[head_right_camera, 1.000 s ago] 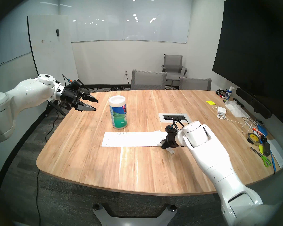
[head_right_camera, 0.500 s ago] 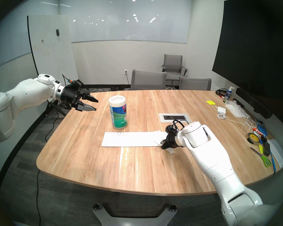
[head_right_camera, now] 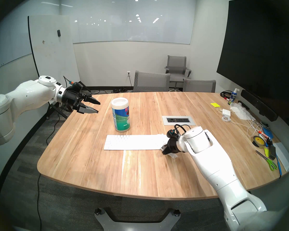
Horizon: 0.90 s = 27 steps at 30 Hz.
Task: Wipe the keyboards and mice with a disinfecting wipe, then set the wipe down
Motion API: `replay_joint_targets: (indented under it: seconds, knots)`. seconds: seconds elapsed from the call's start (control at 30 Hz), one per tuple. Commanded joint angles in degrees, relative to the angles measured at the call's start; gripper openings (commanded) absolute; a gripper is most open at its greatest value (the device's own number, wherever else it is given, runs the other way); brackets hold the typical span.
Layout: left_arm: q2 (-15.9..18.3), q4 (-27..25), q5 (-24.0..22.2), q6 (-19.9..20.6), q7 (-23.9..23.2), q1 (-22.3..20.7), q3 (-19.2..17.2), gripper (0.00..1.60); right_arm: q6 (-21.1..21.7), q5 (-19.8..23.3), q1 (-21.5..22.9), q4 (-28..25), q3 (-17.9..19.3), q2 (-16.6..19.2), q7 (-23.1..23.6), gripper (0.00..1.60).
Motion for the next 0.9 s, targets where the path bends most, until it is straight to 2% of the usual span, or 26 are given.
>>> replay_joint_targets:
  seconds: [0.0,0.87]
  knots:
    - [-0.1,0.1,-0.7,0.0,0.1,-1.5,-0.1,1.6,0.2,0.2,-0.8,-2.4,-0.3,-0.3,0.2,0.0]
    - [-0.1,0.1,-0.7,0.0,0.1,-1.5,0.0,1.6,2.2,0.6,0.2,-3.9,-1.8,-4.6,-2.2,0.0]
